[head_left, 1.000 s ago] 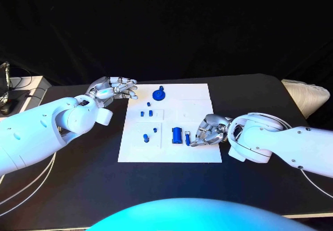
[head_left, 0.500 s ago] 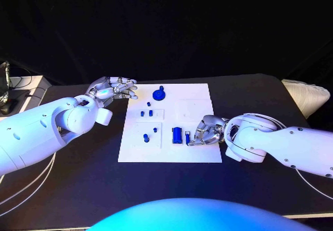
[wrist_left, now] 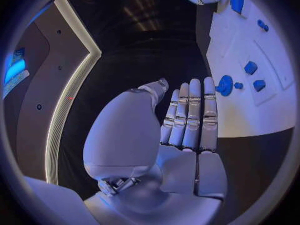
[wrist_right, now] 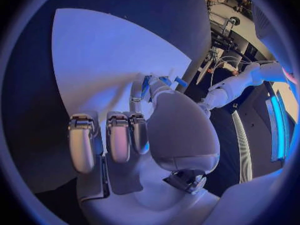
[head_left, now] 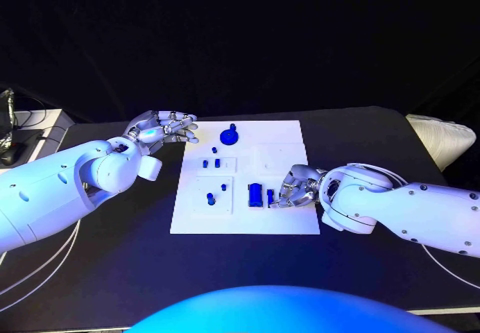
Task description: Assemble the parts on the task board
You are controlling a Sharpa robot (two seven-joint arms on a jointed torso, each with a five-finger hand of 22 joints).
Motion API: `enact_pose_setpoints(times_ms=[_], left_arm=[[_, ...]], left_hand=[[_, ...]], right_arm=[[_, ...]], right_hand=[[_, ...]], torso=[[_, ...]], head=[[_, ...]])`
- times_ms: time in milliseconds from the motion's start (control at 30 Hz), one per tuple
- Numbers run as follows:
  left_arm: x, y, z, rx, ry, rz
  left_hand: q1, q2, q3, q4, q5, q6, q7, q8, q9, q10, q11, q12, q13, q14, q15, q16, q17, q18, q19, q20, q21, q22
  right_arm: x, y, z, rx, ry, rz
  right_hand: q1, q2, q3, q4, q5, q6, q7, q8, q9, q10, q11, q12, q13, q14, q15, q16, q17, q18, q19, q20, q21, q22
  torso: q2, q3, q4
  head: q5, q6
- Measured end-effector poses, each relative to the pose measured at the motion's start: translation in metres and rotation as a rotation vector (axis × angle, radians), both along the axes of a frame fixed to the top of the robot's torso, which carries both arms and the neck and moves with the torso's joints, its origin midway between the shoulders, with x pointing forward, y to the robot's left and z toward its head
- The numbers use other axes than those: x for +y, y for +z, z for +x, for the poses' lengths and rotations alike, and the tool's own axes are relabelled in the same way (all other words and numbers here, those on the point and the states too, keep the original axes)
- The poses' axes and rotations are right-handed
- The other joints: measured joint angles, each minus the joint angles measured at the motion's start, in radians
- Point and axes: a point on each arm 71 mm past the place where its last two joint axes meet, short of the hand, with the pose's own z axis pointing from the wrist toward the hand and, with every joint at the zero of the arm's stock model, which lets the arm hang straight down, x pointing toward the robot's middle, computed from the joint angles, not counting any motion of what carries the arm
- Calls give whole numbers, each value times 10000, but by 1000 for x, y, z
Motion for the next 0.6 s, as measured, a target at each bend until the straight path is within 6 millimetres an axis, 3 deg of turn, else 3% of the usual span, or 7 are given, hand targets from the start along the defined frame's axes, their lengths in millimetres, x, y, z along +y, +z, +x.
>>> enact_pose_setpoints(times_ms=[200,267,600], left_arm=[[0,0,0,1,3,2],[0,0,0,2,4,3],[0,0,0,6,6,6]], left_hand=[[0,0,0,0,0,0,0,0,0,0,0,0,-1,0,0,0,0,1,0,0,0,0],[0,0,0,0,0,0,0,0,0,0,0,0,-1,0,0,0,0,0,0,0,0,0],[0,0,0,0,0,0,0,0,1,0,0,0,-2,0,0,0,-1,1,0,0,0,1]], right_arm=[[0,-1,1,-150,-12,-106],[0,0,2,-220,-55,-135],[-1,-2,5,-276,-115,-245]], right_hand=[[0,0,0,0,39,0,0,0,6,0,0,0,0,0,0,0,0,-1,0,0,0,-1],[101,102,0,1,90,0,0,0,11,0,0,0,0,0,0,0,0,0,0,0,0,-1],[95,54,41,-41,95,-36,-35,40,25,5,-68,0,-1,0,1,0,0,0,0,1,0,-2]], torso=[[-5,1,-6],[-5,1,-6],[-3,-5,-1]], head=[[1,0],[1,0],[-1,0]])
